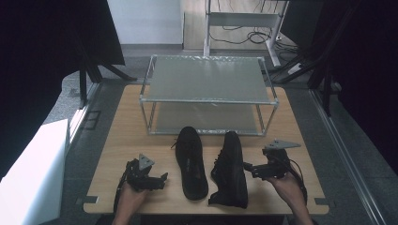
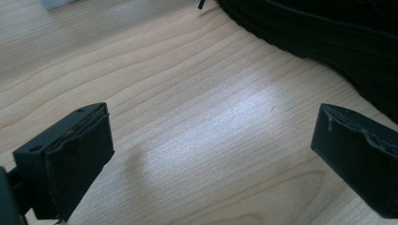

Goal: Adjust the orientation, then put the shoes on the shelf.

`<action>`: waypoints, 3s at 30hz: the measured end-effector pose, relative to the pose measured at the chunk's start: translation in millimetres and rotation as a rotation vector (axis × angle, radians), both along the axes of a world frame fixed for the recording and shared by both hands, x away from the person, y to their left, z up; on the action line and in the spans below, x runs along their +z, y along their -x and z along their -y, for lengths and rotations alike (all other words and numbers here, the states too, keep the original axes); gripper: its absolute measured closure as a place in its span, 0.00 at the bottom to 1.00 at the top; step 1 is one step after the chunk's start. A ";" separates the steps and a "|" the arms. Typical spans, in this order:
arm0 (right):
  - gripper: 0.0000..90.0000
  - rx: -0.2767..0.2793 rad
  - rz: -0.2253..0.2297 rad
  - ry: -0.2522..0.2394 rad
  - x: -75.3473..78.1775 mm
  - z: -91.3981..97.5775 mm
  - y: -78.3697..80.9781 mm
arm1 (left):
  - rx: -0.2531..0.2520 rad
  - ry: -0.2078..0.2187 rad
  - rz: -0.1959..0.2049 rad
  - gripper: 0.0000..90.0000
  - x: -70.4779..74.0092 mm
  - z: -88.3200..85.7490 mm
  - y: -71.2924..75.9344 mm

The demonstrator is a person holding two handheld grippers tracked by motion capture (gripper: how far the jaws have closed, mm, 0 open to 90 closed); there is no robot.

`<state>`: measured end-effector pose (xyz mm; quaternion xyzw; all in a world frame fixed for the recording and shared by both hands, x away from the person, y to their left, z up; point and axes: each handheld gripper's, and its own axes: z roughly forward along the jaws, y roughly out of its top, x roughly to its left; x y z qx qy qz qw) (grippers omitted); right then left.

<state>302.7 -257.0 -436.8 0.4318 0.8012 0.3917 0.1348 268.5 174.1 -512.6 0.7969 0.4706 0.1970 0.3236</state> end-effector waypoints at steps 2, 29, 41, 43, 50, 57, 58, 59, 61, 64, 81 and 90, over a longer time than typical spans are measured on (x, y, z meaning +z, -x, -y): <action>0.00 0.000 0.006 0.011 0.0 -5.2 -1.8 | 0.000 0.000 -0.001 0.00 0.0 0.0 0.0; 0.00 -0.126 0.021 0.004 -7.6 14.1 3.9 | -0.009 -0.017 -0.022 0.00 -2.4 3.4 0.2; 0.06 -0.214 0.032 0.020 -10.1 43.6 14.4 | -0.006 -0.020 -0.024 0.00 -2.3 4.1 -0.8; 0.06 -0.227 0.030 0.002 -13.7 49.8 15.5 | -0.006 -0.020 -0.024 0.00 -2.5 5.6 -1.0; 0.17 -0.272 0.019 0.083 -26.9 64.9 16.9 | -0.014 -0.018 -0.024 0.00 -2.6 6.4 -1.1; 0.14 -0.274 -0.035 0.057 -41.6 78.5 12.7 | -0.009 0.000 -0.029 0.00 -1.9 5.1 -1.1; 0.14 -0.271 -0.031 0.058 -41.8 78.3 12.9 | -0.007 0.001 -0.031 0.00 -1.9 5.3 -1.1; 0.14 -0.271 -0.029 0.057 -42.0 78.3 13.0 | -0.006 0.002 -0.033 0.00 -1.8 5.4 -1.0; 0.14 -0.267 -0.029 0.045 -42.9 79.7 13.1 | -0.005 0.002 -0.037 0.00 -1.0 5.4 -0.7; 0.15 -0.260 -0.026 0.028 -44.2 81.6 14.1 | -0.001 -0.002 -0.038 0.00 0.3 6.1 0.4; 0.10 -0.201 0.005 -0.103 -31.5 84.1 28.2 | 0.025 0.068 0.026 0.01 23.2 15.1 13.3; 0.10 -0.152 0.009 -0.266 -31.7 77.1 32.7 | 0.020 0.183 0.063 0.02 37.5 36.5 12.7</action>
